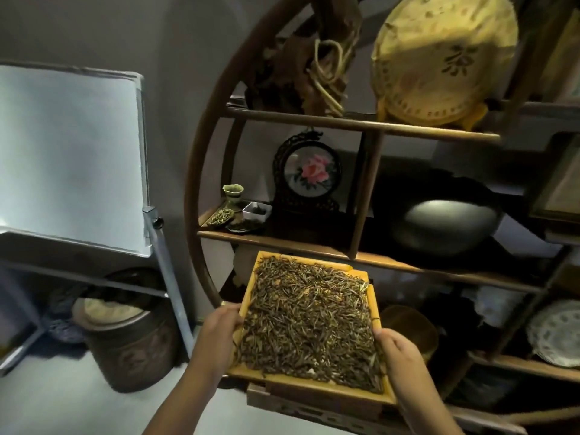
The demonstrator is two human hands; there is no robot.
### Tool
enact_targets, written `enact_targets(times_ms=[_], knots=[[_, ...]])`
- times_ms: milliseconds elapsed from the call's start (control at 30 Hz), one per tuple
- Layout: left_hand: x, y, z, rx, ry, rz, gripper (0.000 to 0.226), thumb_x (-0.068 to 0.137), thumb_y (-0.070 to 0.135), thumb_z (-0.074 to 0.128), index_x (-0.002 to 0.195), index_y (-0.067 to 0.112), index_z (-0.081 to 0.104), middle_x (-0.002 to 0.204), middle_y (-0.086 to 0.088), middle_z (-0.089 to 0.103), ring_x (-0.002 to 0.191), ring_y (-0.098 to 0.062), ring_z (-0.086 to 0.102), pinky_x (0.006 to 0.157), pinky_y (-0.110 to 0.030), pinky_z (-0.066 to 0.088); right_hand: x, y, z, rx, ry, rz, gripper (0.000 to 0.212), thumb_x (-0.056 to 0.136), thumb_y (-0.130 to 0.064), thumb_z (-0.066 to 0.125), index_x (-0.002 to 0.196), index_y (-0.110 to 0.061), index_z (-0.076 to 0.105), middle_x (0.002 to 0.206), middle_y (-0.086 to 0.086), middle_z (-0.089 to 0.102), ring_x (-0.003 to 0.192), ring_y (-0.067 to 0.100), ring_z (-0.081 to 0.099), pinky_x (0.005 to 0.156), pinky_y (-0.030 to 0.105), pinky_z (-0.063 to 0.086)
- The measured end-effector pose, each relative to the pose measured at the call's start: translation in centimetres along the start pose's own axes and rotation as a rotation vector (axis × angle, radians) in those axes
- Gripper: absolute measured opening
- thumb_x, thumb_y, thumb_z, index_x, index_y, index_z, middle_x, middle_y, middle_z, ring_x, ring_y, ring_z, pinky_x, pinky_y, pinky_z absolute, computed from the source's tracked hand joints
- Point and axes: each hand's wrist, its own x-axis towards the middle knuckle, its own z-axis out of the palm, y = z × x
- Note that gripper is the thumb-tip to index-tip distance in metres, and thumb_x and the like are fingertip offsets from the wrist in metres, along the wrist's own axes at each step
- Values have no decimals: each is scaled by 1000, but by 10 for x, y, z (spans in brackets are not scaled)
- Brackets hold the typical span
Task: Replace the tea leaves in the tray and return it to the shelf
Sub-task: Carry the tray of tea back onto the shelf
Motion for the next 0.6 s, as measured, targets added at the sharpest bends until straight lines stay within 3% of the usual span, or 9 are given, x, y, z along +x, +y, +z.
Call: enact_targets(times_ms=[100, 200, 233, 333, 500, 600], knots=[[48, -1, 15, -46, 25, -22, 30, 95, 14, 40, 100, 12, 70, 103, -16, 70, 96, -31, 66, 80, -48, 55, 58, -8, 6, -45, -23, -43, 33, 97, -32, 45, 87, -16, 73, 85, -2, 74, 88, 17, 67, 84, 42, 53], [93, -4, 26, -67, 58, -31, 28, 95, 11, 42, 100, 9, 69, 97, -15, 72, 92, -29, 68, 67, -34, 51, 106, -13, 17, -65, -37, -58, 37, 98, -31, 44, 81, -11, 72, 79, -2, 74, 74, 11, 68, 66, 26, 55], [107, -5, 28, -65, 63, -31, 28, 95, 11, 43, 97, 10, 70, 94, -13, 72, 90, -29, 68, 65, -32, 50, 120, -12, 21, -68, -42, -55, 37, 98, -30, 45, 81, -10, 71, 78, 0, 74, 74, 12, 68, 63, 26, 54], [153, -7, 36, -56, 80, -41, 27, 95, 10, 44, 92, 10, 71, 90, -12, 71, 88, -27, 67, 63, -31, 47, 162, -10, 36, -74, -44, -38, 36, 98, -30, 44, 83, -11, 71, 81, 4, 74, 79, 19, 69, 71, 38, 53], [232, -10, 50, 3, -8, -76, 29, 97, 14, 42, 97, 4, 69, 96, -15, 71, 93, -27, 66, 68, -31, 46, 225, -1, 62, -53, -35, 46, 33, 98, -29, 44, 88, -10, 70, 81, 3, 75, 81, 18, 71, 73, 35, 54], [275, -7, 57, 20, -31, -86, 29, 97, 14, 42, 93, 2, 68, 90, -11, 71, 80, -16, 65, 55, -15, 45, 256, -1, 76, -44, 23, 69, 31, 98, -23, 46, 85, -12, 71, 76, 0, 74, 77, 9, 70, 65, 20, 52]])
